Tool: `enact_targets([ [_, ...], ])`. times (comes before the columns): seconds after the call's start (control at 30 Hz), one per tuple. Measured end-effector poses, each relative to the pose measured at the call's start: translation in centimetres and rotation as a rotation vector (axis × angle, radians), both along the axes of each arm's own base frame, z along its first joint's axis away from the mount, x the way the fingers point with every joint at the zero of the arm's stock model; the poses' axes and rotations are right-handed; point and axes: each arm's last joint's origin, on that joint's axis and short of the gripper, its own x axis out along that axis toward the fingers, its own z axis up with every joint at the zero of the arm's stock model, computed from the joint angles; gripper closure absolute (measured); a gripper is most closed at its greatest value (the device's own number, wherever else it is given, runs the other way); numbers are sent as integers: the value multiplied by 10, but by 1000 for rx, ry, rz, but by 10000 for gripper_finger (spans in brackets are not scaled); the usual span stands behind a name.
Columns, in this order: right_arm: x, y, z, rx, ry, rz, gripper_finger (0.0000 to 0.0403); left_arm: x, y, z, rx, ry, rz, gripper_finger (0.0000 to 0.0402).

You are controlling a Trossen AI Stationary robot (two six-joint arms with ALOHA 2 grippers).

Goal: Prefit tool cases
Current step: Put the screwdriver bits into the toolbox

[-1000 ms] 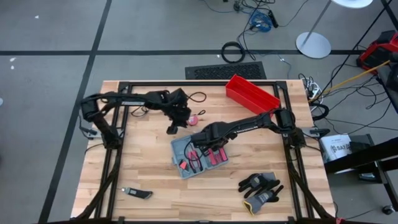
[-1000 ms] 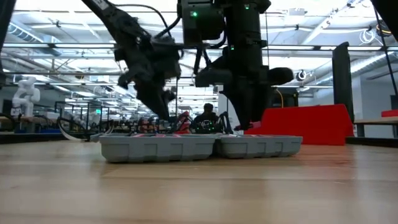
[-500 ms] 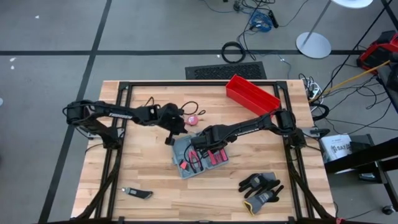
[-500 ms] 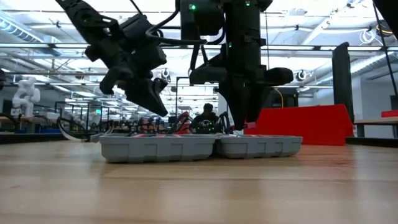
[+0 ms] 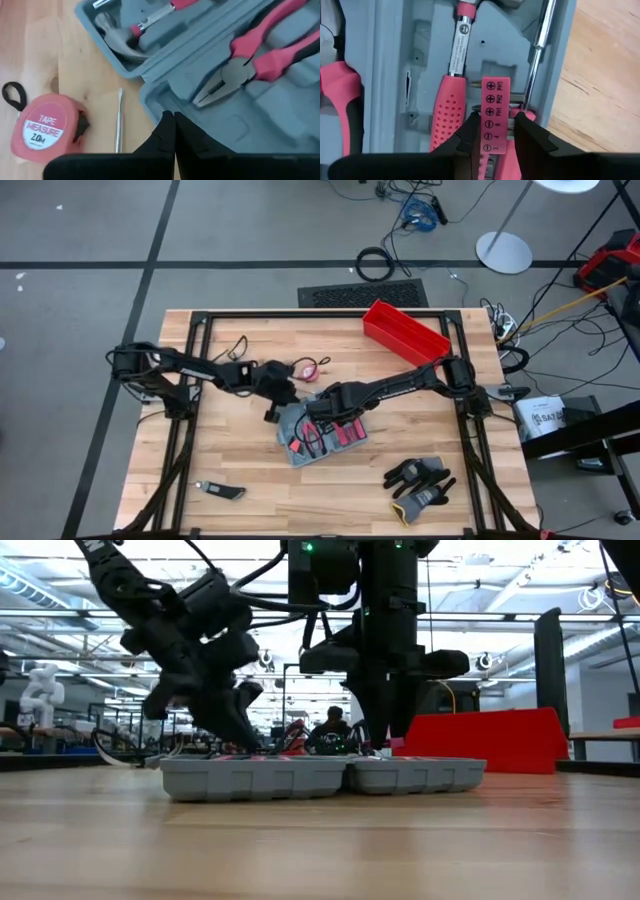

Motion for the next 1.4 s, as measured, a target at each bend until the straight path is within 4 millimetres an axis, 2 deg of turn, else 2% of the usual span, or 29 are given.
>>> enact_targets([
  [0.13, 0, -1, 0, -24, -3, 0, 320, 3, -4, -2, -7, -51, 14, 401],
  [0.43, 4, 0, -14, -26, 14, -5, 320, 5, -4, -20, -45, 9, 44, 401],
  [0.77, 4, -3, -14, -3, 17, -43, 320, 7, -4, -22, -47, 5, 40, 401],
  [0.83, 4, -3, -14, -2, 17, -53, 301, 7, -4, -22, -47, 6, 40, 401],
  [0.97, 4, -2, -14, -2, 14, -65, 233, 7, -4, -23, -48, 7, 40, 401],
  [1.07, 4, -3, -14, -3, 17, -65, 213, 7, -4, -23, -48, 8, 40, 401],
  [1.23, 4, -3, -13, -4, 15, -61, 222, 6, -4, -23, -50, 10, 41, 401],
  [1.4, 0, -1, 1, -30, 2, -51, 259, 6, -4, -23, -51, 11, 41, 401],
])
